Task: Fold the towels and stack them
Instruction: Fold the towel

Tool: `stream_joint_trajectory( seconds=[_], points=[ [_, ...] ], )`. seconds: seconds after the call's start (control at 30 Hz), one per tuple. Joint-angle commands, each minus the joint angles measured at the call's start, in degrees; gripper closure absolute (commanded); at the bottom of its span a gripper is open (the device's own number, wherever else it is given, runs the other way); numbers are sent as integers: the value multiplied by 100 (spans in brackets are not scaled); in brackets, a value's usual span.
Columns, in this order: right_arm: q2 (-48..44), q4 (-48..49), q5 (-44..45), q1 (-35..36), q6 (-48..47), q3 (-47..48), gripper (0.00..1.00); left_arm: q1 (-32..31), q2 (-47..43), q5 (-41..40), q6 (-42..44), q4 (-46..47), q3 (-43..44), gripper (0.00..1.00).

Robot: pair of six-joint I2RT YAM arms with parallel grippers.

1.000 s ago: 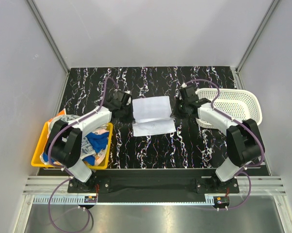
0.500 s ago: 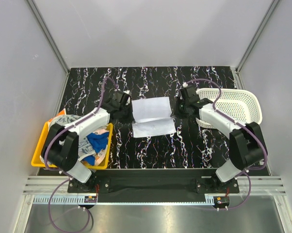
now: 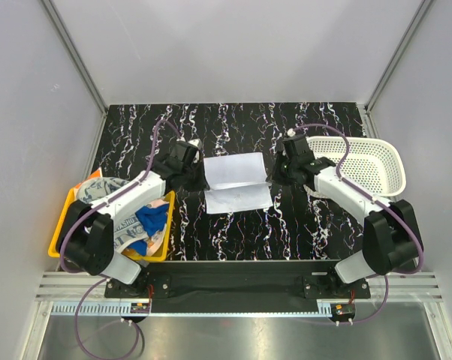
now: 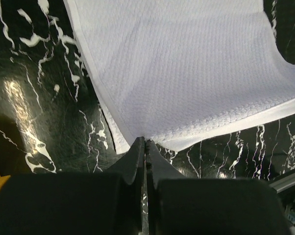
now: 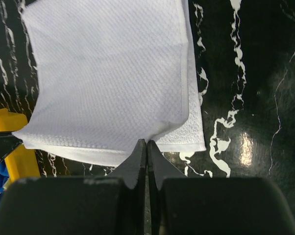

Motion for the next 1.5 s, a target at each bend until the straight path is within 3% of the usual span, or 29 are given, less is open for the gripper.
stream_joint_trajectory(
  seconds=[0.0, 0.13, 0.4, 0.47, 0.53, 0.83, 1.13, 1.47],
  points=[
    [-2, 157, 190, -17, 36, -294, 100, -12, -11, -275, 19, 20, -281, 100],
    [7, 334, 120, -17, 89, -628, 96, -117, 111, -231, -51, 257, -659, 99],
    [-142, 668, -223, -17, 160, -1173, 71, -258, 165, -292, -139, 328, -871, 88],
    [-265, 615, -188, -17, 142, -1200, 71, -267, 112, -301, -148, 276, -888, 83],
    [-327, 528, -74, -17, 89, -1182, 70, -267, 59, -249, -139, 223, -888, 68],
    [-204, 440, -56, -8, -51, -901, 69, -381, -301, -319, -60, -260, -669, 52],
    [453, 440, 163, 1, -280, -270, 68, -381, -196, -695, -42, -586, -239, 45],
    [1930, 264, 559, -51, -1096, 1576, 67, 330, 1306, -1048, -42, -550, 1228, 46]
  ],
)
